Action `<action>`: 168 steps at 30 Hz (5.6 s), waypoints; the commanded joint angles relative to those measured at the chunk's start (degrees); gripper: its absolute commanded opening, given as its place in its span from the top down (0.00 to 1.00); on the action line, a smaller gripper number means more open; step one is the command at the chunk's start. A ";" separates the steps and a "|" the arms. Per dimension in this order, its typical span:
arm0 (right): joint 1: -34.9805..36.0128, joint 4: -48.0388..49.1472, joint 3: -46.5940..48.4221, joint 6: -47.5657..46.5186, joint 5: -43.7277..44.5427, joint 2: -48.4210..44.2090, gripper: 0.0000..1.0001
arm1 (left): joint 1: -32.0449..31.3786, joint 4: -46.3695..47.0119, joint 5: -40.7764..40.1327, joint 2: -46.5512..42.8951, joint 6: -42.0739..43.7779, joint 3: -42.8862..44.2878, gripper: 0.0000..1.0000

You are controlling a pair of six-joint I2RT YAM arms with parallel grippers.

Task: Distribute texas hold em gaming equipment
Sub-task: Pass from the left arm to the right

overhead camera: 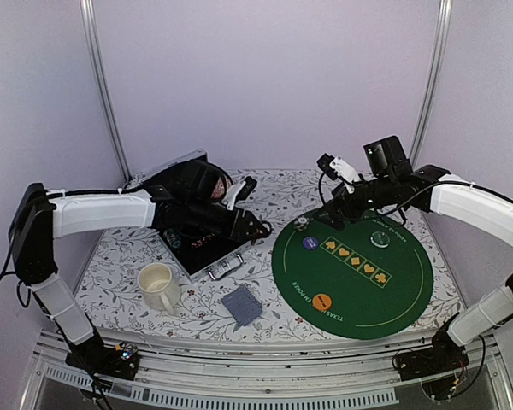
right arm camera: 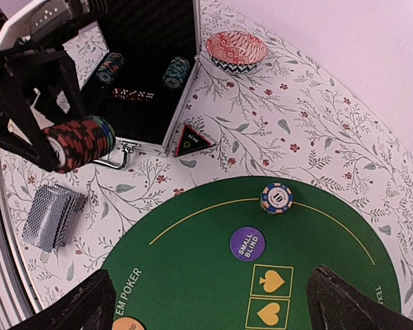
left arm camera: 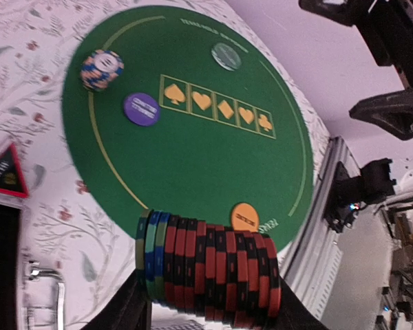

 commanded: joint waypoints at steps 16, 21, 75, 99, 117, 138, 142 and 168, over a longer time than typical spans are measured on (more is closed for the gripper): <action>15.94 1.40 -14.07 -28.78 5.02 -6.98 0.01 | -9.31 51.81 15.36 16.55 -40.38 -11.48 1.00; 16.51 5.17 -15.37 -32.09 4.29 -1.66 0.01 | -10.05 53.80 13.67 21.64 -44.47 -11.27 1.00; 13.36 10.26 -17.63 -29.91 1.28 12.64 0.07 | -15.96 57.46 6.22 31.19 -53.95 -12.72 0.69; 11.26 11.50 -15.12 -27.78 -1.62 16.59 0.51 | -15.60 60.09 6.95 32.69 -55.47 -12.82 0.67; 11.25 5.91 -14.52 -26.58 -0.11 14.77 0.86 | -15.50 57.14 3.58 28.15 -51.18 -13.86 0.54; 10.86 4.33 -13.33 -26.49 -1.28 14.76 0.89 | -16.42 57.62 3.54 27.68 -51.06 -14.79 0.37; 10.89 5.64 -12.68 -25.19 -3.82 15.19 0.90 | -16.44 58.13 3.50 27.62 -51.34 -15.01 0.15; 7.81 5.32 -16.71 -25.32 -2.92 9.11 0.92 | -16.83 66.79 5.63 24.41 -46.55 -16.18 0.02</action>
